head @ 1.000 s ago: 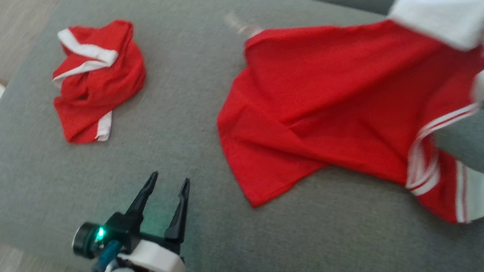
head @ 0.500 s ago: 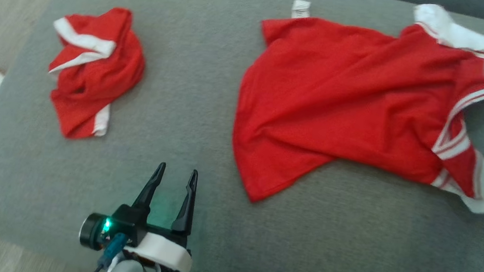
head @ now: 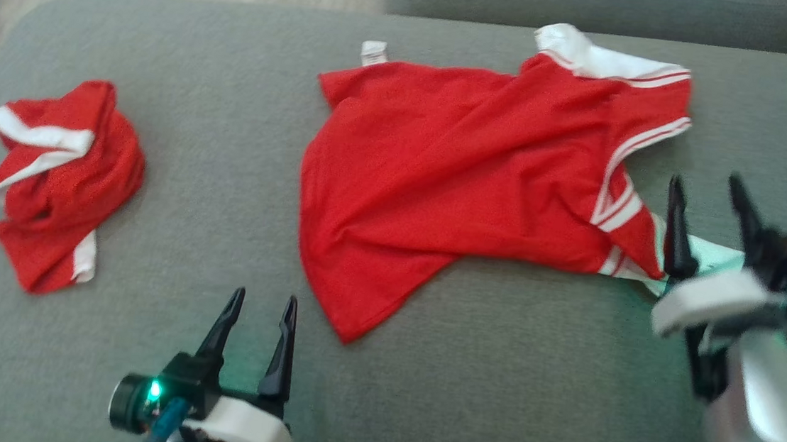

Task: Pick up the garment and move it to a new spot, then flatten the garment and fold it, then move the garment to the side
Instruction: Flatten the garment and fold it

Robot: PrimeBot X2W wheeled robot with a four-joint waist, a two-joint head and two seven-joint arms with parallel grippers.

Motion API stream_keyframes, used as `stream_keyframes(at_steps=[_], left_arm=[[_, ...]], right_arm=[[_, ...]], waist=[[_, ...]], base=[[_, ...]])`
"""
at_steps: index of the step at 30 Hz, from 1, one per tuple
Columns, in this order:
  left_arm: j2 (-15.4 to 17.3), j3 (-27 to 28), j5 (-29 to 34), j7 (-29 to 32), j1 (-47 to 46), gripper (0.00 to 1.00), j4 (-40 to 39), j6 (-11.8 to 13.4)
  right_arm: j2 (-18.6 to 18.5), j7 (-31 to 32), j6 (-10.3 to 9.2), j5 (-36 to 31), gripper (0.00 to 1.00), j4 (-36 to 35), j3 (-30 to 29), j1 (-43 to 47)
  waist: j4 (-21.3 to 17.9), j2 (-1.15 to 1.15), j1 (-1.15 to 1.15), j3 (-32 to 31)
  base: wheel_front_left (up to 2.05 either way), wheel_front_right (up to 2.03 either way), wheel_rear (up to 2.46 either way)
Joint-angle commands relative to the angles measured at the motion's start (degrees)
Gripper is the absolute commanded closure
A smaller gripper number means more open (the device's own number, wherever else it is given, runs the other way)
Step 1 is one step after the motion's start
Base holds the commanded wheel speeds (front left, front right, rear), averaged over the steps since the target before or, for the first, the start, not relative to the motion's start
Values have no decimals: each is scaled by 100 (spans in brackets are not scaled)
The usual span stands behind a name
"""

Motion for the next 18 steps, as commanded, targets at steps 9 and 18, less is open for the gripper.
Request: stream_keyframes(at_steps=[9, 18], left_arm=[[10, 16, -183, -30, 140, 0, -33, -268], [10, -361, -683, -30, -27, 0, 674, -356]], right_arm=[[350, -37, 36, 147, 0, -705, 45, 775], [318, -37, 36, 63, 0, -880, 30, 587]], waist=[[-652, 0, 1, -162], [-1154, 0, 1, 21]], base=[[0, 0, 0], [0, 0, 0]])
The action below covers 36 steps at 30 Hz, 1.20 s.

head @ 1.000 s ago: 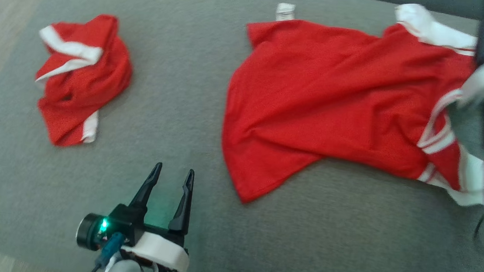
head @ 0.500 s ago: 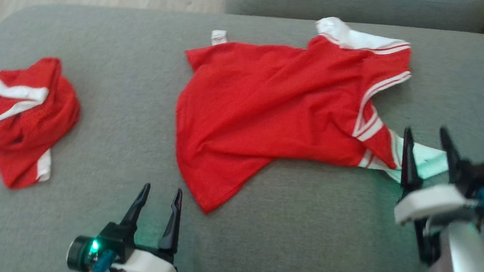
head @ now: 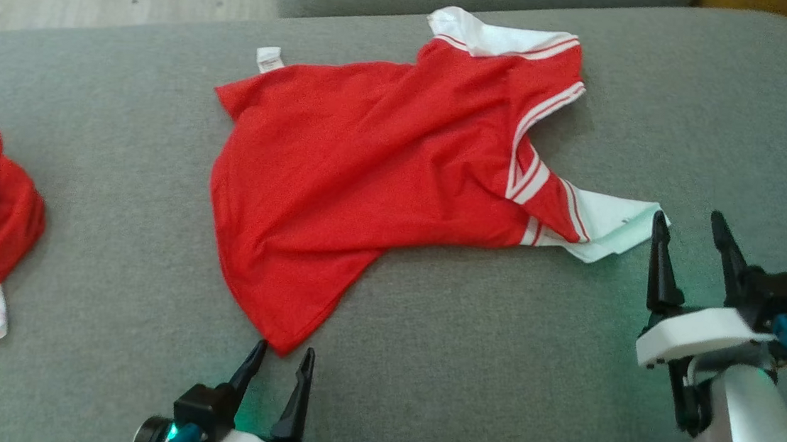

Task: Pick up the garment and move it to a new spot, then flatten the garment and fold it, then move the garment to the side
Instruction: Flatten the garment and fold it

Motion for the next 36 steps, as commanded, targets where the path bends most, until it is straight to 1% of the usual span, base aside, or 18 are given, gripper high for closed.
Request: stream_keyframes(at_steps=[1, 4, 10, 11, 12, 13, 14, 17, 19, 23, 25, 26, 27, 28, 31, 34, 36], left_arm=[[8, 129, -86, -30, -205, 0, -49, 57], [8, 151, -170, -30, -283, 0, 84, 85], [8, 235, -131, -30, -343, 0, -210, -57], [8, 261, -139, -30, -344, 25, -274, -76], [8, 291, -142, -30, -336, 84, -321, -86], [8, 291, -142, -30, -336, 84, -321, -86], [8, 327, -139, -30, -328, 100, -339, -85], [8, 587, -106, -30, -319, 100, -436, 58], [8, 873, -34, -30, -298, 100, -526, 219], [8, 1484, 282, -30, -186, 100, -627, 446], [10, 1726, 456, -30, -130, 100, -656, 443], [13, 1803, 567, -30, -111, 94, -659, 423], [13, 1882, 652, -30, -97, 49, -652, 418], [13, 1951, 729, -30, -88, 0, -637, 421], [11, 2101, 877, -30, -74, 0, -590, 436], [10, 2198, 922, -30, -36, 0, -720, 563], [10, 2166, 944, -31, 41, 0, -794, 608]], right_arm=[[-29, -37, 36, -11, 0, -225, 102, -268], [-45, -37, 36, -5, 0, -248, 79, -265], [-33, -37, 36, 24, 0, -266, 52, -260], [-25, -37, 36, 34, 0, -262, 55, -266], [-15, -37, 36, 42, 0, -253, 63, -271], [-15, -37, 36, 42, 0, -253, 63, -271], [-8, -37, 36, 51, 0, -241, 74, -276], [8, -37, 36, 72, 0, -207, 75, -272], [18, -37, 36, 88, 0, -191, 61, -253], [55, -37, 36, 148, 0, -175, 56, -190], [76, -37, 36, 187, 0, -174, 96, -150], [87, -37, 36, 212, 0, -166, 126, -129], [98, -37, 36, 243, 0, -164, 168, -113], [107, -37, 36, 278, 0, -166, 205, -100], [130, -37, 36, 374, 0, -168, 312, -62], [142, -37, 36, 369, 0, -229, 502, -22], [145, -37, 36, 411, 0, -251, 593, 43]], waist=[[-100, 0, 0, 60], [-149, 0, 0, 88], [-146, 0, 0, 146], [-145, 0, 0, 150], [-143, 0, 0, 151], [-143, 0, 0, 151], [-139, 0, 0, 149], [-112, 0, 0, 104], [-90, 0, 0, 40], [-55, 0, 0, -112], [-32, 0, 0, -177], [-21, 0, 0, -207], [-9, 0, 0, -232], [1, 0, 0, -255], [14, 0, 0, -327], [7, 0, 0, -410], [1, 0, 0, -482]], base=[[0, 0, 0], [0, 0, 0], [0, 0, 0], [0, 0, 0], [0, 0, 0], [0, 0, 0], [0, 0, 0], [0, 0, 0], [0, 0, 0], [0, 0, 0], [0, 0, 0], [0, 0, 0], [0, 0, 0], [0, 0, 0], [0, 0, 0], [0, 0, 0], [0, 0, 0]])
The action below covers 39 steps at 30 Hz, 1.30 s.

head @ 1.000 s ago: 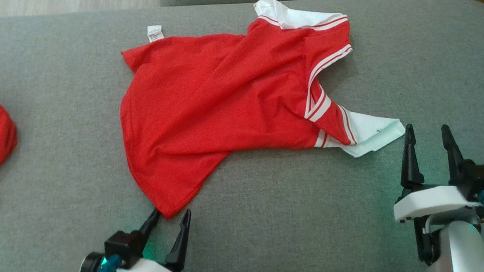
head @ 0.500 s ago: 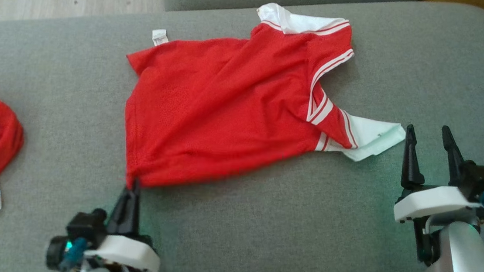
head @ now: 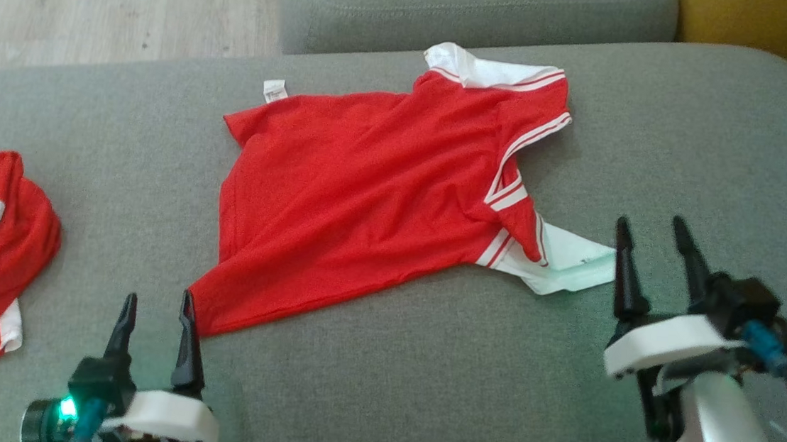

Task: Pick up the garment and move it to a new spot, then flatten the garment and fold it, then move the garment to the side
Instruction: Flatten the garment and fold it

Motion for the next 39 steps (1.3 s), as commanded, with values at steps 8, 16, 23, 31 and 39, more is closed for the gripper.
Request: stream_keyframes(at_steps=[8, 16, 23, 31, 39], left_arm=[[22, 26, 116, -31, 199, 0, -286, 201], [22, 13, 130, -31, 462, 0, -321, 251], [22, -31, 131, -31, 455, 0, -326, 194], [22, -248, -266, -31, 306, 0, -166, -151], [22, -291, -718, -31, -180, 0, 350, -423]], right_arm=[[43, -37, 36, 6, 0, -198, 436, 331], [44, -37, 36, 25, 0, -116, 614, 610], [44, -37, 36, 95, 0, -163, 563, 618], [44, -37, 36, 99, 0, -202, 577, 585], [44, -37, 36, 94, 0, -283, 549, 391]], waist=[[25, 0, 0, -221], [86, 0, 0, -359], [115, 0, 0, -385], [38, 0, 0, -243], [-139, 0, 0, 232]], base=[[0, 0, 0], [0, 0, 0], [0, 0, 0], [0, 0, 0], [0, 0, 0]])
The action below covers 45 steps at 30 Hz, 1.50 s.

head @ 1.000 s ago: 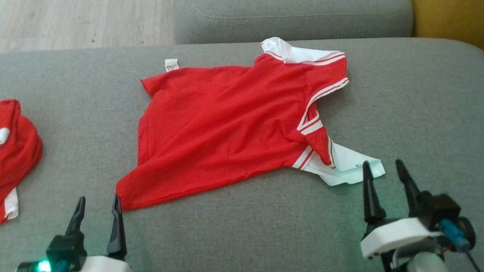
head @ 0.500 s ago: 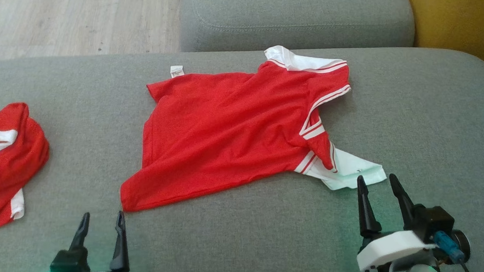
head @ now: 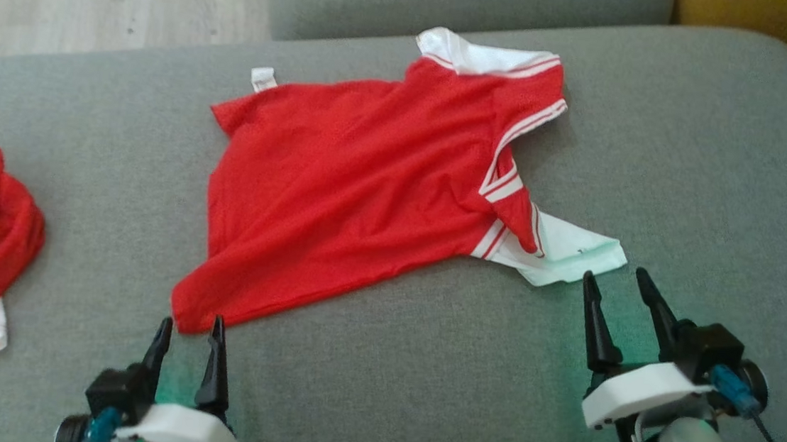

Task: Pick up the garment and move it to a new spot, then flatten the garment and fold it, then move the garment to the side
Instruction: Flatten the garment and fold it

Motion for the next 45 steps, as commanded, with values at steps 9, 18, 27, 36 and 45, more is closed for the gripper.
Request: stream_keyframes(at_steps=[9, 18, 27, 36, 45], left_arm=[[22, 383, -115, -31, -463, 0, 137, 44], [21, 296, -286, -31, -650, 0, 261, -164], [21, 290, -262, -31, -846, 0, 376, -344], [21, 343, -107, -31, -912, 100, 445, -381], [21, 223, -1, -31, -881, 100, 388, -388]], right_arm=[[18, -37, 36, 19, 0, -245, 5, -413], [18, -37, 36, 75, 0, -284, 33, -516], [18, -37, 36, 92, 0, -255, 42, -622], [18, -37, 36, 89, 0, 48, -345, -697], [18, -37, 36, -14, 0, 975, -590, -1184]], waist=[[-155, 0, -1, 376], [-154, 0, -1, 559], [-262, 0, -1, 721], [-316, 0, -1, 857], [-119, 0, -1, 1001]], base=[[0, 0, 0], [0, 0, 0], [0, 0, 0], [0, 0, 0], [0, 0, 0]])
